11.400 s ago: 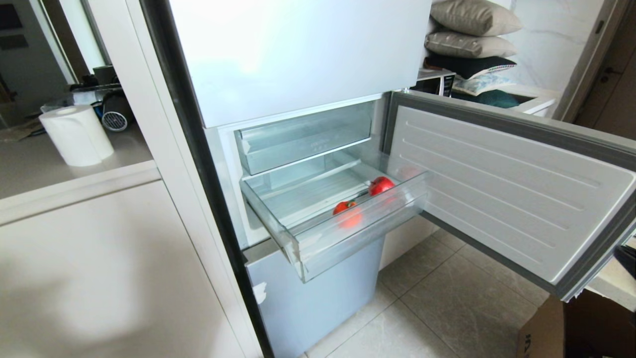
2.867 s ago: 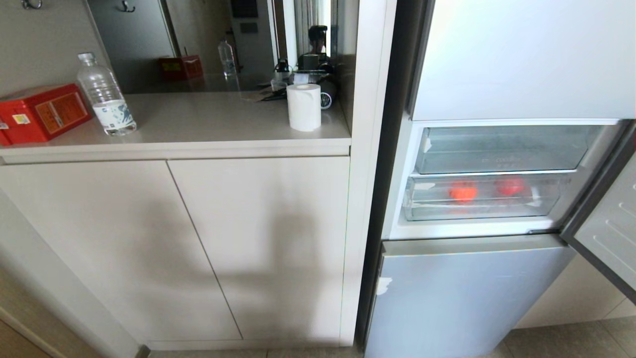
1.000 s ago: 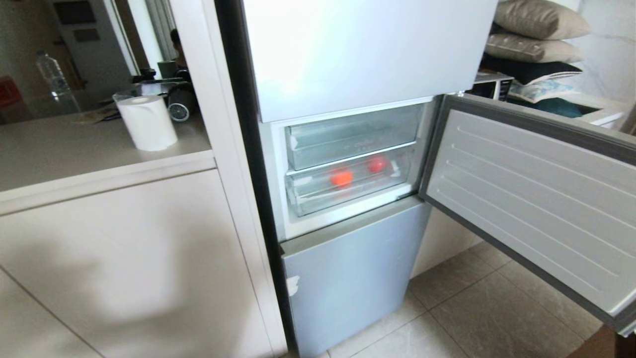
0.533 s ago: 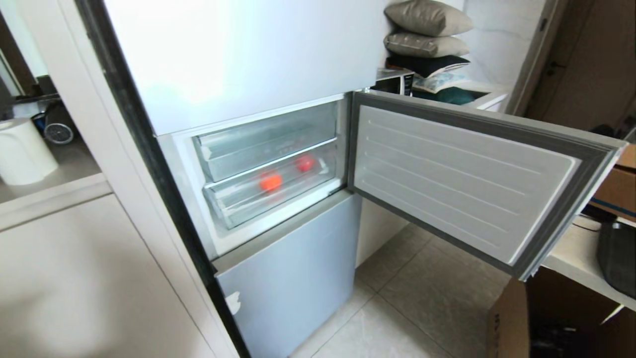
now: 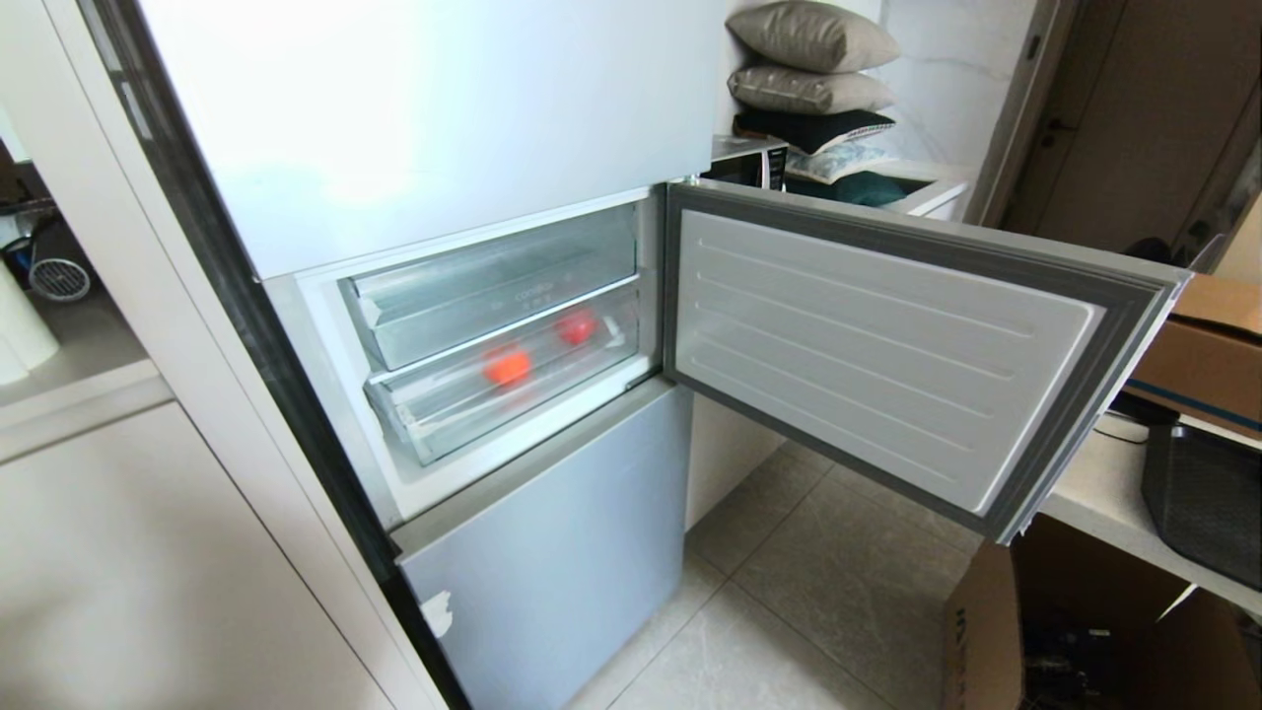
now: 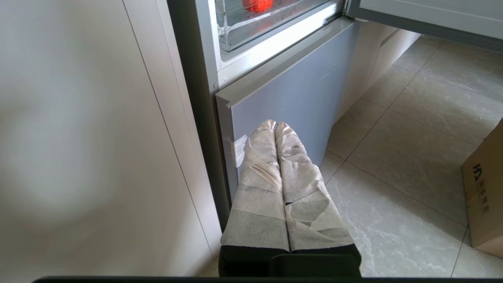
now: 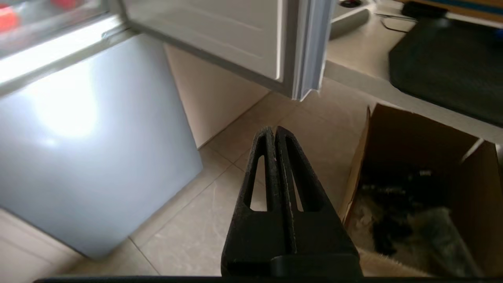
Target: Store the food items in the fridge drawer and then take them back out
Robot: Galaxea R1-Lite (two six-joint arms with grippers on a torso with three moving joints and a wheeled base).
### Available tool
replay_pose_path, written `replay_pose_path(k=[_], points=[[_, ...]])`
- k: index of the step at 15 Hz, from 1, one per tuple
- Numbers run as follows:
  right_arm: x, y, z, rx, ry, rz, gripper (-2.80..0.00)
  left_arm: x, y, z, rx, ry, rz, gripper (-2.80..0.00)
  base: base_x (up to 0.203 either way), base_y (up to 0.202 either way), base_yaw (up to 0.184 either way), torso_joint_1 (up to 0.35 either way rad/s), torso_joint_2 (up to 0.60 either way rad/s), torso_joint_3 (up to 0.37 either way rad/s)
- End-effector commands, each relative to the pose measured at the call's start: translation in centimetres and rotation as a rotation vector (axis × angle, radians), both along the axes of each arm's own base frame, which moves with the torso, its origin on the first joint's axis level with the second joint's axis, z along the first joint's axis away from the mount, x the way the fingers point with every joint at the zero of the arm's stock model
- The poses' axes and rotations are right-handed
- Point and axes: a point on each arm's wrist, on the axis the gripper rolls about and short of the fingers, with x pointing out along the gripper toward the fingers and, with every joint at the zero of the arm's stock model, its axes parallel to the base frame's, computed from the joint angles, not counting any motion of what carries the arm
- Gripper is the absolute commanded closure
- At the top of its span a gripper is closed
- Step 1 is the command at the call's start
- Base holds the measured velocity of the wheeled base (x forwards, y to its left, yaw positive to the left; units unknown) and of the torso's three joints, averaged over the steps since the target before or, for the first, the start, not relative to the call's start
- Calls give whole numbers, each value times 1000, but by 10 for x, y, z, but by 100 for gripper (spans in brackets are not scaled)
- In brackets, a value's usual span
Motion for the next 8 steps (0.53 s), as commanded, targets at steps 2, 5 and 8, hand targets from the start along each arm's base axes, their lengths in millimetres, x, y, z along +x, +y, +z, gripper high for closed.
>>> replay_pose_path(k=[2,5,8], points=[[45,-9,35,135,154,-179,0,0,0,0,-1,2,0,0,0,0,0,0,0,0],[87,-41,56,242,147,-371,0,0,0,0,1,1,0,0,0,0,0,0,0,0],[126,-81,71,301,151,-421,0,0,0,0,-1,2,0,0,0,0,0,0,0,0]])
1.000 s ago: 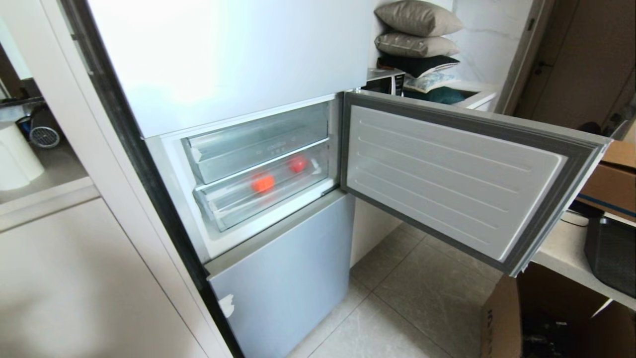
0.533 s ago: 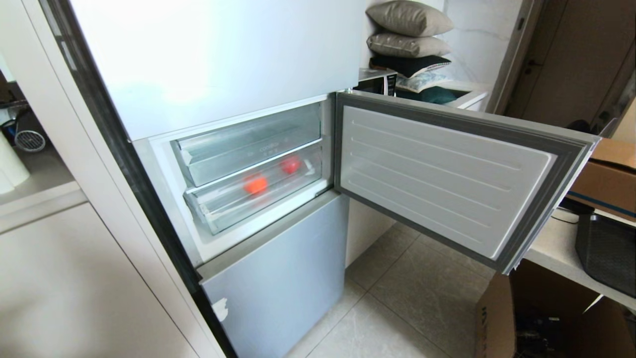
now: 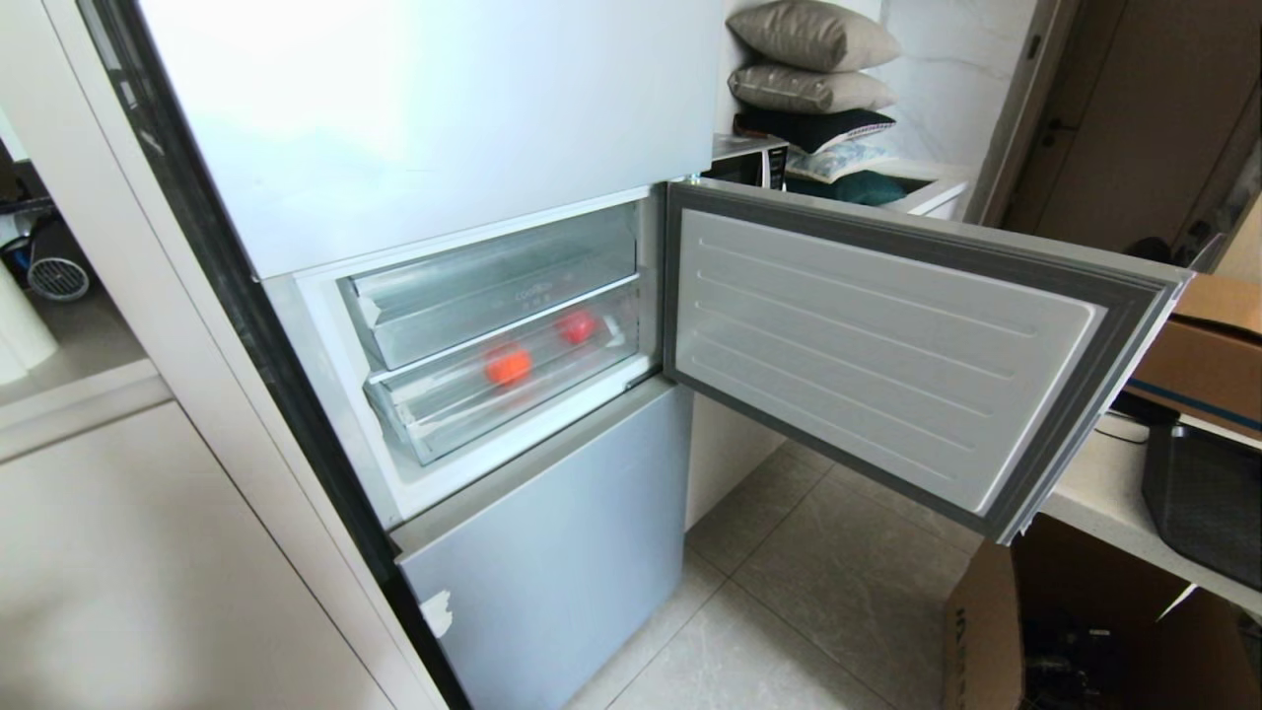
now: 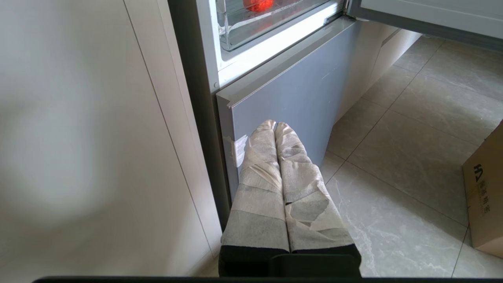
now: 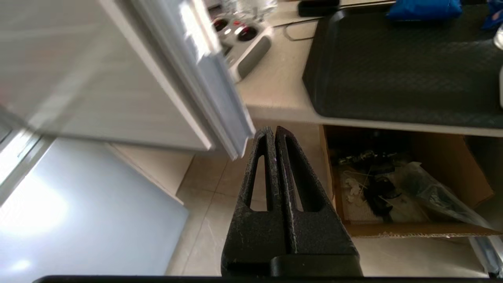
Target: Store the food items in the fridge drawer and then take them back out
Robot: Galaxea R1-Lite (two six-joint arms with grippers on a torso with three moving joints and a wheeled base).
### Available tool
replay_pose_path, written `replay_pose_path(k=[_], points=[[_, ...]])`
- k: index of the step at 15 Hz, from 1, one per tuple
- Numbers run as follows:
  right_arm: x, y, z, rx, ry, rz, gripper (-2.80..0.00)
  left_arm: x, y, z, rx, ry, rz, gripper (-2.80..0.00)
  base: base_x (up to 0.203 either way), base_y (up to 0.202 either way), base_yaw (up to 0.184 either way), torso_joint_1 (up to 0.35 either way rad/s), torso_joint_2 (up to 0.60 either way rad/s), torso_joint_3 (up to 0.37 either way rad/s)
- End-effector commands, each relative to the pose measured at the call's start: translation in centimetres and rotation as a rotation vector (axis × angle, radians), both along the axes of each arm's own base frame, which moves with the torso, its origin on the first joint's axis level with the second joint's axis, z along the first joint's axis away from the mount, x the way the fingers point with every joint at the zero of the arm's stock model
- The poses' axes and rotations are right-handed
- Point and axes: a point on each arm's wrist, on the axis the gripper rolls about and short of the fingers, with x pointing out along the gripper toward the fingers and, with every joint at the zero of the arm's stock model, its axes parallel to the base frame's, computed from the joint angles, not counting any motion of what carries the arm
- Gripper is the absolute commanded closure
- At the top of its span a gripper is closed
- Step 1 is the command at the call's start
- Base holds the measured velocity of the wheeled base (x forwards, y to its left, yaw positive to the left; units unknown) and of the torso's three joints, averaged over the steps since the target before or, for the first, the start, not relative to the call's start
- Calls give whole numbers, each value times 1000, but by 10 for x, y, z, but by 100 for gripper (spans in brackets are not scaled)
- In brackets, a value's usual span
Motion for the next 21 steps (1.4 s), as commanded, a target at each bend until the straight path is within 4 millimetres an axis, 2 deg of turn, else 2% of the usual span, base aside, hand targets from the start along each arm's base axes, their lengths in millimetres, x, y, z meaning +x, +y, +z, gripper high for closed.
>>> replay_pose_path(k=[1,6,10,12,14,21], points=[[43,-40,-5,86,102,-43,0,0,0,0,0,0,1,0,0,0,0,0,0,0],[115,-92,0,87,94,-24,0,0,0,0,1,2,1,0,0,0,0,0,0,0],[166,-102,5,66,60,51,0,0,0,0,0,2,1,0,0,0,0,0,0,0],[186,-98,3,54,43,94,0,0,0,0,0,2,1,0,0,0,0,0,0,0],[198,-94,2,39,16,127,0,0,0,0,1,0,1,0,0,0,0,0,0,0],[227,-105,5,41,-50,188,0,0,0,0,-1,2,1,0,0,0,0,0,0,0]])
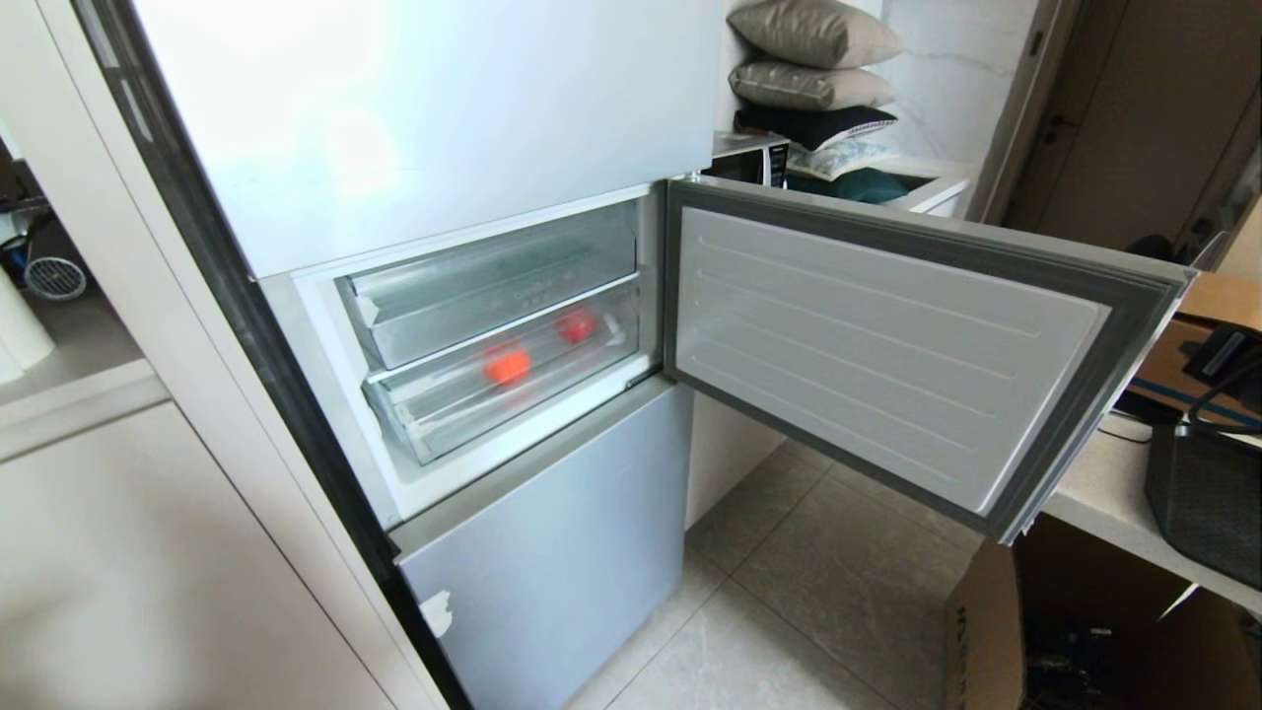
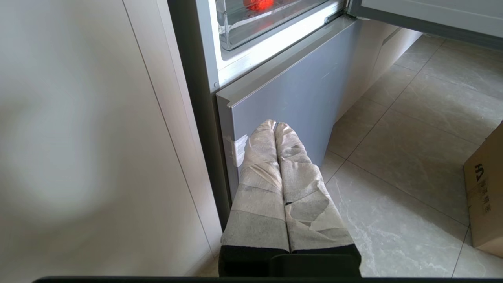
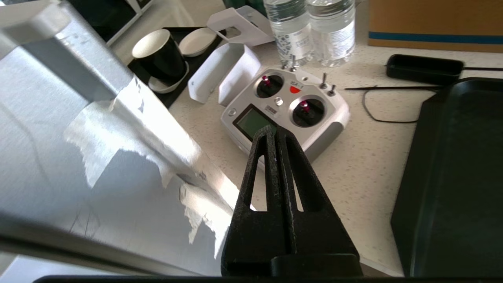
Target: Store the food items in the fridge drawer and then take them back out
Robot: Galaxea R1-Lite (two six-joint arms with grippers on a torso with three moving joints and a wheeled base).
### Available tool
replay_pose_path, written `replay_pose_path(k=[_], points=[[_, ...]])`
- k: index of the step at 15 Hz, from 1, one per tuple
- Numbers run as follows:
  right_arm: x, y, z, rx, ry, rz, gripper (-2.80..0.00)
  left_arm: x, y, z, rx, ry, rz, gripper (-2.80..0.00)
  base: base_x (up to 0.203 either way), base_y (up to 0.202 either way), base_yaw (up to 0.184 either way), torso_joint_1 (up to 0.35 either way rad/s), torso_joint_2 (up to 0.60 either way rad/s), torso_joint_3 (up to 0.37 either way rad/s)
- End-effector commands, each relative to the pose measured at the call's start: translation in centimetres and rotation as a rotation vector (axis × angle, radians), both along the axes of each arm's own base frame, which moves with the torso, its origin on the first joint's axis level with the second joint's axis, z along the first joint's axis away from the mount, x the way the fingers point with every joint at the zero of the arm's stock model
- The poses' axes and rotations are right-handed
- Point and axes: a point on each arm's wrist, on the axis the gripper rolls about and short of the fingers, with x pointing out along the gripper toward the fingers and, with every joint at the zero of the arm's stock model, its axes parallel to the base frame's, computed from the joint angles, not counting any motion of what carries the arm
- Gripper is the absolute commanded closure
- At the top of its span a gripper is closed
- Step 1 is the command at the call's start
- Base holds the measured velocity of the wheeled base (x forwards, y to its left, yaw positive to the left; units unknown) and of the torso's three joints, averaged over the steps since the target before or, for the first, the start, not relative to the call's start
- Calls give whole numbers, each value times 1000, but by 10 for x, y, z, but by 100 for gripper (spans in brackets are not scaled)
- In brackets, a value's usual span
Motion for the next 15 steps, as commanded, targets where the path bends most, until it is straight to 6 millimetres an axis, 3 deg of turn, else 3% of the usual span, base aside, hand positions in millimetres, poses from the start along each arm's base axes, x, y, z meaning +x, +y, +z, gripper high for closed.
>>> replay_pose_path(k=[1,8,15], points=[[8,-4,-4,20,-2,17,0,0,0,0,-1,1,0,0,0,0,0,0,0,0],[20,-6,-4,117,-30,140,0,0,0,0,1,0,0,0,0,0,0,0,0,0],[-5,9,4,180,-32,236,0,0,0,0,1,1,0,0,0,0,0,0,0,0]])
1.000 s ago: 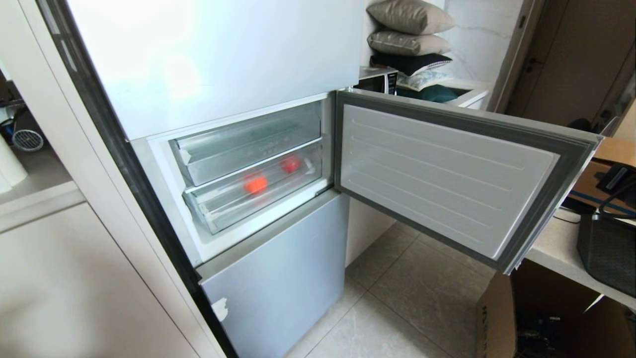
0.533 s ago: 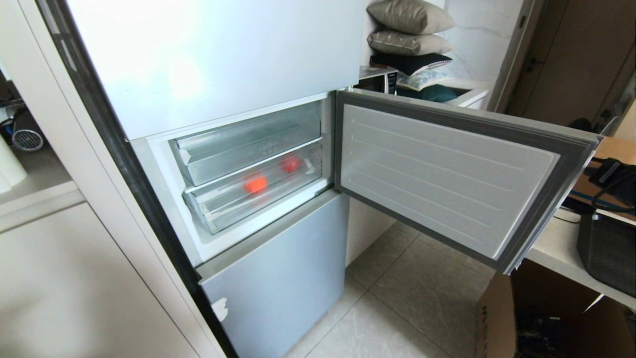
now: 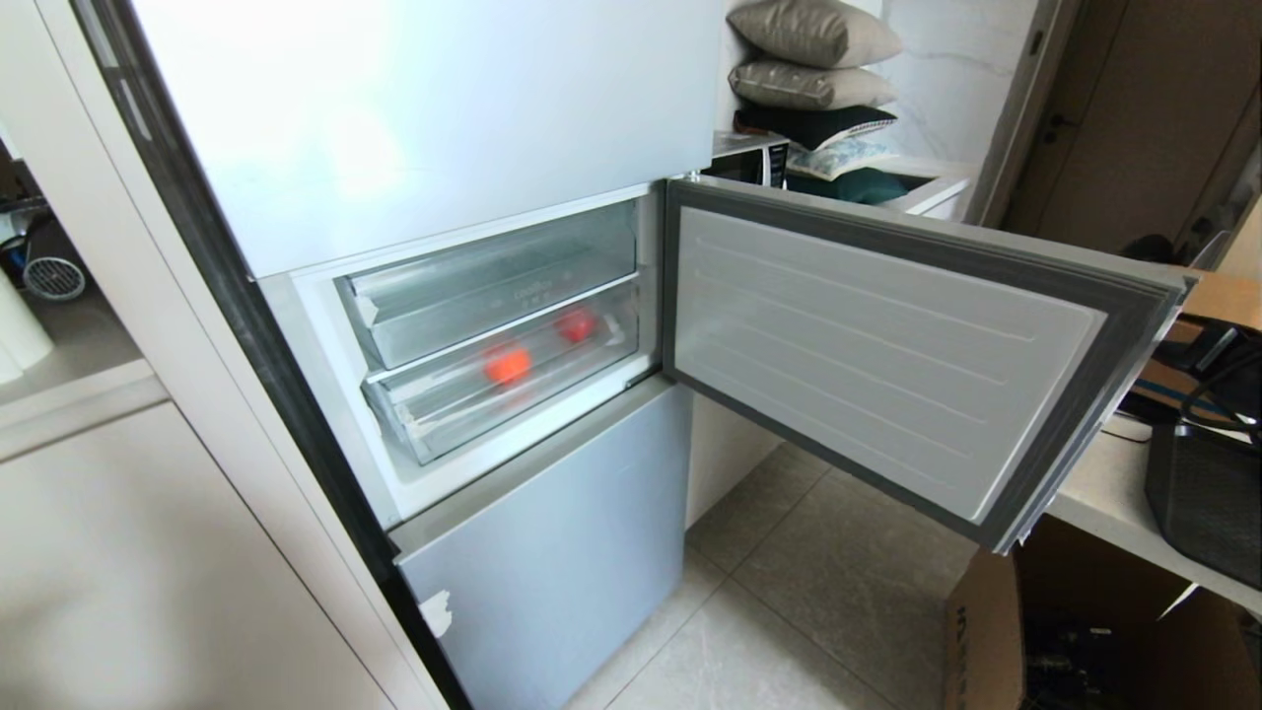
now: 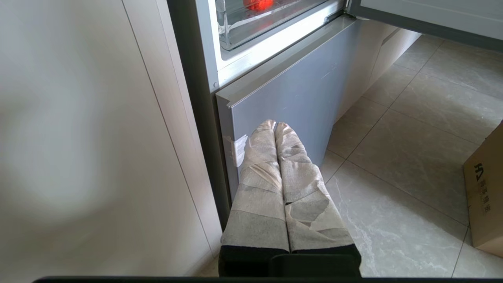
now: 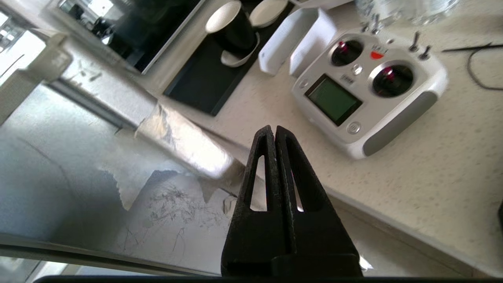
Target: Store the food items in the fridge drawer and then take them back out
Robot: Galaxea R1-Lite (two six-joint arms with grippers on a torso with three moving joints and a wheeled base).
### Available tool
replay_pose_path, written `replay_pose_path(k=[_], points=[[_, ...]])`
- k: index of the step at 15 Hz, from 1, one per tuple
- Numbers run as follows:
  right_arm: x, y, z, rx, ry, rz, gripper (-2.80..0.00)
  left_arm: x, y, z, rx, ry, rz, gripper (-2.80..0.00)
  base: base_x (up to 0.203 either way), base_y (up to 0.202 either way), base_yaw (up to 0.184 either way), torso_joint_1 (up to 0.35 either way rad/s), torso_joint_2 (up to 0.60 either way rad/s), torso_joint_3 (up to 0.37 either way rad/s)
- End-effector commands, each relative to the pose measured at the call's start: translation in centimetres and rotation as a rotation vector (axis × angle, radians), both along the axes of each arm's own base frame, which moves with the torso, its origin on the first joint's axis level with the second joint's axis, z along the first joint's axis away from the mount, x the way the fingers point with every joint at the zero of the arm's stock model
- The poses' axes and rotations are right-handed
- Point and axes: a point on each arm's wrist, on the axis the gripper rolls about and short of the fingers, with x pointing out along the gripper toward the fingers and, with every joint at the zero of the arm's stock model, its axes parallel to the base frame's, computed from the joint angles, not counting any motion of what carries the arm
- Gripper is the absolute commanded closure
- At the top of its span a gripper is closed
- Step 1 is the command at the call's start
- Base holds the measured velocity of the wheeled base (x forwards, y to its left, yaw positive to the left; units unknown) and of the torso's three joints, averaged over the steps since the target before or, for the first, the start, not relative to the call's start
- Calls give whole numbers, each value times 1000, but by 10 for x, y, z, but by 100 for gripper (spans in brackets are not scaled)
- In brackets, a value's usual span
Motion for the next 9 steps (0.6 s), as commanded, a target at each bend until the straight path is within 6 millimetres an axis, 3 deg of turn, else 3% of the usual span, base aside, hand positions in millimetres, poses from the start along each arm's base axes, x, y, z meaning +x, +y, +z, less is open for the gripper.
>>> replay_pose_path(k=[1,5,9], points=[[-15,8,5,1,-6,12,0,0,0,0,1,1,1,0,0,0,0,0,0,0],[-50,39,0,29,24,106,0,0,0,0,1,0,1,0,0,0,0,0,0,0],[-81,90,-11,51,61,276,0,0,0,0,-1,2,1,0,0,0,0,0,0,0]])
